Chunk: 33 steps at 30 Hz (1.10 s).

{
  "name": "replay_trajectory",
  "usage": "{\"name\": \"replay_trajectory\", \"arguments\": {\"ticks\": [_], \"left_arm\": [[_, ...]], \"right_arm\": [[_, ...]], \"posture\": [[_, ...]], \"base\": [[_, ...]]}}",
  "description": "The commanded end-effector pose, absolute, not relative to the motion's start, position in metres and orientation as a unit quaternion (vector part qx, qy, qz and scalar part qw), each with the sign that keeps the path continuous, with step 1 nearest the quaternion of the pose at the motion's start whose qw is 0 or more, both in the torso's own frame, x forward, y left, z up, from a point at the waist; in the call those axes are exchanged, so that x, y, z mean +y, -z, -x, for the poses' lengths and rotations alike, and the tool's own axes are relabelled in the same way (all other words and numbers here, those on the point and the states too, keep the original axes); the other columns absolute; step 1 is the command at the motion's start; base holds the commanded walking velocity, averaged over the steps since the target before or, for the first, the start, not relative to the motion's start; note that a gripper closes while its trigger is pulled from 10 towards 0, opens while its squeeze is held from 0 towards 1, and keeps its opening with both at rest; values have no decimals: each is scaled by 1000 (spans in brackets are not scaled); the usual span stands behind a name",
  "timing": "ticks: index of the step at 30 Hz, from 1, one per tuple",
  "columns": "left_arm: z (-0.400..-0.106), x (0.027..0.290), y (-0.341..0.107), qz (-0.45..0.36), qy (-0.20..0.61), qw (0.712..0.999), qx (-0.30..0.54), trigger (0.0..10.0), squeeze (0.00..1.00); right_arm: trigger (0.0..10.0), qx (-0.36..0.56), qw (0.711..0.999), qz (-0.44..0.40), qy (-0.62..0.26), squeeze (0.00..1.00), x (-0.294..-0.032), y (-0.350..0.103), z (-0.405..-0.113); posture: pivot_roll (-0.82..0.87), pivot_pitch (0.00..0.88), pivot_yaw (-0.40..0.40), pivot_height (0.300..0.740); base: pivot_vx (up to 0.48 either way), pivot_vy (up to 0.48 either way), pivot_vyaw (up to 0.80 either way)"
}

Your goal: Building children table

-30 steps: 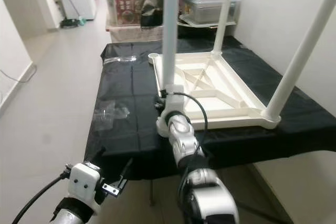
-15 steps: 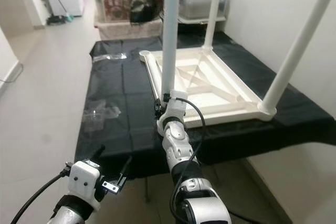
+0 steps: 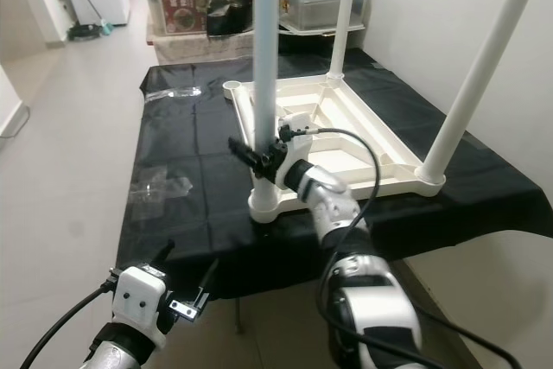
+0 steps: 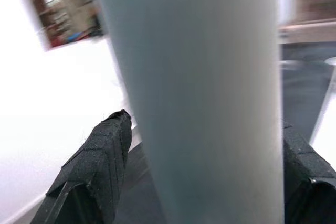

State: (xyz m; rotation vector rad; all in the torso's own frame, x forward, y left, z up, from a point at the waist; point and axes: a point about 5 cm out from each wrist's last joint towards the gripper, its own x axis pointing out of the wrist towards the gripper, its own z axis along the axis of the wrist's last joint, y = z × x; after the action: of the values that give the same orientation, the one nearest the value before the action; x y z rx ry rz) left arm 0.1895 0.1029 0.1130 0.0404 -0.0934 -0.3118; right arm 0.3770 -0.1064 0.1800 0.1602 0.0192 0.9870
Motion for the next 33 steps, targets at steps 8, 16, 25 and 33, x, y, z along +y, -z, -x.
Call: {"name": "replay_trajectory", "arguments": {"ticks": [8,16,25,33], "left_arm": [[-189,103,-108,-23,155,987,-38,10000,0],[-188,103,-107,-25,157,987,-36,10000,0],[-188,103,-107,-24,157,987,-35,10000,0],[-189,104,-107,-24,158,987,-33,10000,0]], "right_arm": [[10000,92,769,25,-632,0,-72,-157,-358],[0,54,837,66,-540,0,-60,-159,-370],[0,62,971,17,-230,0,-97,-147,-391],[0,44,997,-38,46,0,-133,-135,-380]], "posture": [[73,0,-7,740],[84,0,-11,740],[70,0,-7,740],[62,0,-3,740]], "base": [[0,0,0],[0,0,0],[0,0,0],[0,0,0]]}}
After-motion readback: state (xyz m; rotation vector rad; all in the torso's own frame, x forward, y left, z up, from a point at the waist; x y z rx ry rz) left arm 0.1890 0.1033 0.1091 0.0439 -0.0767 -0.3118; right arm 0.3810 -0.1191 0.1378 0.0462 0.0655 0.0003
